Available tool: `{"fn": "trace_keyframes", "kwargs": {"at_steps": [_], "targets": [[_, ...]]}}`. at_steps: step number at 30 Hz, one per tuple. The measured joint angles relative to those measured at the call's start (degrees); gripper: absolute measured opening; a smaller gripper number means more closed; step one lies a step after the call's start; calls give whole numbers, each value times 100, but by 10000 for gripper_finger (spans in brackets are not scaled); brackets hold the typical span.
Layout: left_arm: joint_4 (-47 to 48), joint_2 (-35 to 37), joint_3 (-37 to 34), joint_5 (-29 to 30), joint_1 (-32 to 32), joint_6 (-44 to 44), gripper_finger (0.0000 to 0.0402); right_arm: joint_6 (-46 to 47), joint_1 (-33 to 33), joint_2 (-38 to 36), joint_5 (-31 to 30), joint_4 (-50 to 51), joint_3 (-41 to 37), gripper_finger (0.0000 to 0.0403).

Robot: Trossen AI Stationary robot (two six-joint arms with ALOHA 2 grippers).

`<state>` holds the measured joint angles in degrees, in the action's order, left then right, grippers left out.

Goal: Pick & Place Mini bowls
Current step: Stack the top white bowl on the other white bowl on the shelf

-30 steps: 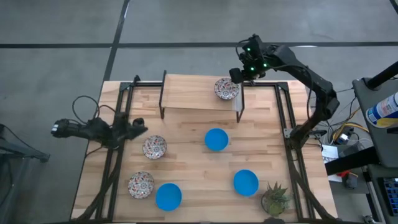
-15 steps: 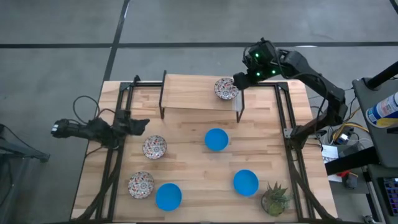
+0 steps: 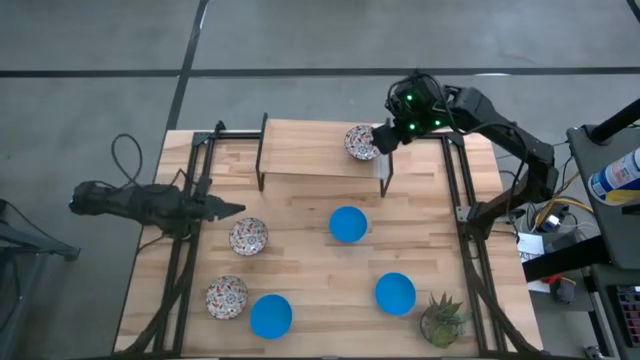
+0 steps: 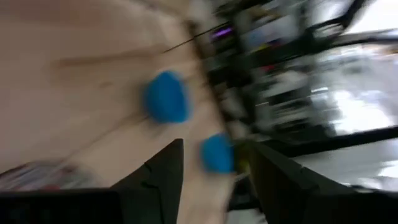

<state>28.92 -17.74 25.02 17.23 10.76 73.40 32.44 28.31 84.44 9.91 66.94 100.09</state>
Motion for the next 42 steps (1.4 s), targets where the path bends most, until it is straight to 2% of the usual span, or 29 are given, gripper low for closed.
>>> {"fn": "trace_keyframes", "kwargs": {"at_steps": [6,10,18,24,36,42], "targets": [[2104,-1147,1154,20,0,-57,179,48,-175,0,-2,-2,0,187],[2466,-1932,1459,14,0,-206,179,125,-300,0,-6,-26,0,187],[2528,-3191,1405,-161,0,-293,179,311,-536,0,-4,-225,0,187],[2868,-3657,1395,-257,-22,-408,179,412,-629,0,-6,-352,0,187],[3055,-3993,1073,-424,-55,-264,179,490,-786,0,-4,-598,0,187],[2481,-3985,772,-645,-57,-186,179,490,-795,0,-4,-599,0,187]]}}
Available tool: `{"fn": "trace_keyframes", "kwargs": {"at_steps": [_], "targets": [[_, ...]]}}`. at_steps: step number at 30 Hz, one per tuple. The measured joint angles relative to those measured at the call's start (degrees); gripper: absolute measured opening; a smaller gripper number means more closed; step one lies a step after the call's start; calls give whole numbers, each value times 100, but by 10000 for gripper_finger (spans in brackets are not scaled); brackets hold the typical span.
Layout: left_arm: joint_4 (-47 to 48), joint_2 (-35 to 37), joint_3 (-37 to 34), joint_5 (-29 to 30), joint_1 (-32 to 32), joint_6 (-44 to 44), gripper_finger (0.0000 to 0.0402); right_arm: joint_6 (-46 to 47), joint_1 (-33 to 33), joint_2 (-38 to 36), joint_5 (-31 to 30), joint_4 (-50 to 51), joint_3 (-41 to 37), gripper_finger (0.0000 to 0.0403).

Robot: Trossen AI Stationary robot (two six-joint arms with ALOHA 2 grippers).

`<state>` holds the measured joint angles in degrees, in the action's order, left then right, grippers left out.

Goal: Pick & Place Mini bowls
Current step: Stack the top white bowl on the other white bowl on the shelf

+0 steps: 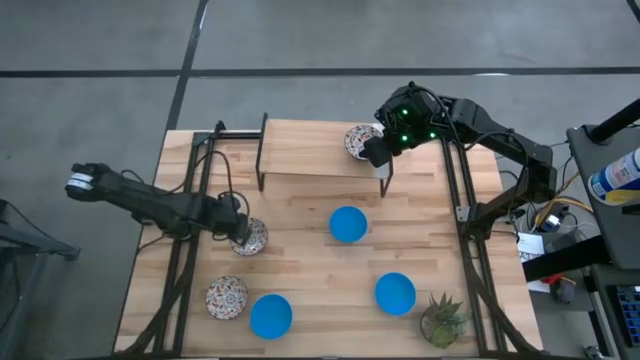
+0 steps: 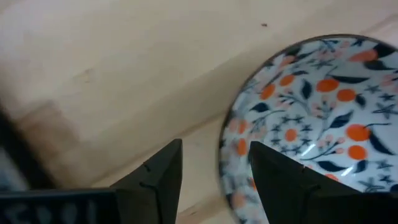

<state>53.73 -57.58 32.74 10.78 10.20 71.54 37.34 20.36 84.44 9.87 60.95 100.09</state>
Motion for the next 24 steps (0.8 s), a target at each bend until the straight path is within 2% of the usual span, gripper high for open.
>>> {"fn": "trace_keyframes", "kwargs": {"at_steps": [5,9,13,20,24], "targets": [[-687,-4,-469,-458,0,269,179,22,-23,0,-1,0,0,187],[-731,3,-682,-573,0,461,165,20,-55,0,-2,0,0,187],[-794,15,-703,-609,0,473,123,20,-66,0,-1,0,0,187],[-1258,62,-691,-620,0,499,25,2,-66,0,-2,0,0,187],[-1415,119,-664,-620,0,640,10,9,-139,2,-93,0,0,187]]}}
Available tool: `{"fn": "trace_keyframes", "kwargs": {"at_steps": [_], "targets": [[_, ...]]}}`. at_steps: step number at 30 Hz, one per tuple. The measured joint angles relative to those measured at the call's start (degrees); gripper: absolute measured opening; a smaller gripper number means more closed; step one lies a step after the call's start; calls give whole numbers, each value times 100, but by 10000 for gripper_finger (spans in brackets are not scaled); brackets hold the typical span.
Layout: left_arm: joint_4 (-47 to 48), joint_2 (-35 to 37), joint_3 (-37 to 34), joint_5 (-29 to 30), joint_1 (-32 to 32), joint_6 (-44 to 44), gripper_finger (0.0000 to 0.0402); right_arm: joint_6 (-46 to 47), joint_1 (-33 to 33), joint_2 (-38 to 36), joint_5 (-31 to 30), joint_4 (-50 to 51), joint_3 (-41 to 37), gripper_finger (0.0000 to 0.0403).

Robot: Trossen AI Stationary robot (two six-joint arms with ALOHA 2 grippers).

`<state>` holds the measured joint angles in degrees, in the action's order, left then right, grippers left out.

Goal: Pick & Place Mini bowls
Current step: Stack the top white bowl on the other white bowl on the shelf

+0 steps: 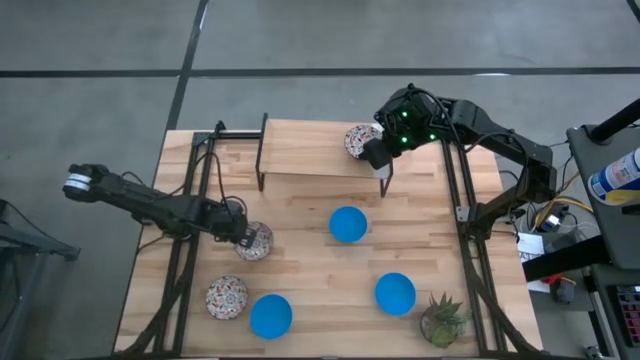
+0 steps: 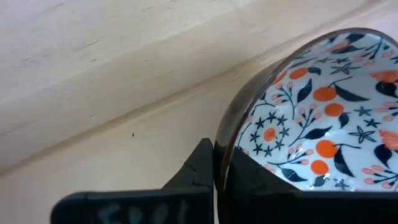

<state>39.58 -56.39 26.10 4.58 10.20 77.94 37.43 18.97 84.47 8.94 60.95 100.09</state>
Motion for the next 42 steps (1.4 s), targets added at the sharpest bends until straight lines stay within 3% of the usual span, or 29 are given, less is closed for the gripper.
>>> {"fn": "trace_keyframes", "kwargs": {"at_steps": [4,11,18,24,30,38,42], "targets": [[-57,83,188,98,1,38,7,78,-95,2,-11,-2,0,187],[-118,143,1076,844,2,-23,6,461,-430,2,-145,-205,0,187],[-115,105,2308,2056,-10,-739,5,519,-773,135,-224,-847,-7,187],[310,-87,3340,3030,-33,-1721,5,134,-1205,359,-1088,-1495,-4,187],[1323,-409,4262,4013,-76,-1962,5,-483,-1744,567,-2050,-2358,-4,187],[1401,-806,5210,4996,-81,-3088,5,-1528,-2404,904,-3754,-3394,-4,187],[1407,-1011,5531,5489,-83,-3798,5,-1561,-2504,964,-4197,-3731,-7,187]]}}
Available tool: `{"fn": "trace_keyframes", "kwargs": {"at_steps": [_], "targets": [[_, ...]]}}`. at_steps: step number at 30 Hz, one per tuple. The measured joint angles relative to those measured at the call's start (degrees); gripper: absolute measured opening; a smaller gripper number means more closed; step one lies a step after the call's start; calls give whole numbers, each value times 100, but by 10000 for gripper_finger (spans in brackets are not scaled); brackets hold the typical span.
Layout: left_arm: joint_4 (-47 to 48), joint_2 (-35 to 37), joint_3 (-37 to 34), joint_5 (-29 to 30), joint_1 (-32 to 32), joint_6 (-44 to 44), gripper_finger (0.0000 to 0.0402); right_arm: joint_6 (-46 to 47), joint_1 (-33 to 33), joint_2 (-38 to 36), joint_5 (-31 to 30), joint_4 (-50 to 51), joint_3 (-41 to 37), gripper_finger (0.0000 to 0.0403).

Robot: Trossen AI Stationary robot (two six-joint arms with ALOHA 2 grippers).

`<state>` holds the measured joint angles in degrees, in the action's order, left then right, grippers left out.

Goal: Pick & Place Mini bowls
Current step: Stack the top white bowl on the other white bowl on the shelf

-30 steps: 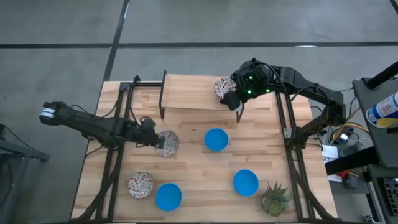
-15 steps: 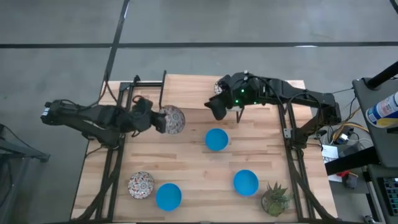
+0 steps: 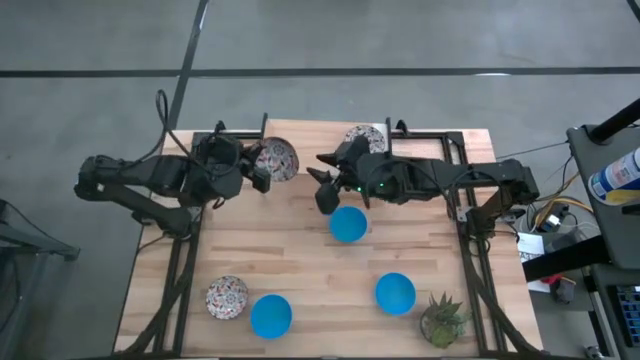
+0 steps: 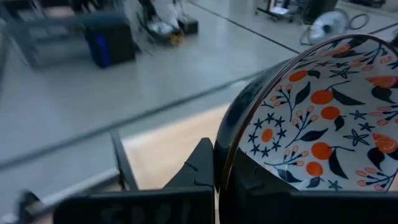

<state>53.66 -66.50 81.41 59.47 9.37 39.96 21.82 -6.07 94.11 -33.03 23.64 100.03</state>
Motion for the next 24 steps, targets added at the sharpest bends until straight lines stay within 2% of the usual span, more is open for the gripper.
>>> {"fn": "trace_keyframes", "kwargs": {"at_steps": [6,13,24], "targets": [[-33,-266,410,469,-13,-600,5,-328,-30,127,-283,-895,9,187],[-243,-478,732,471,-24,-1188,5,-296,-21,195,-326,-947,4,187],[-458,-563,759,252,57,-1123,6,-233,54,251,-504,-932,4,187]]}}
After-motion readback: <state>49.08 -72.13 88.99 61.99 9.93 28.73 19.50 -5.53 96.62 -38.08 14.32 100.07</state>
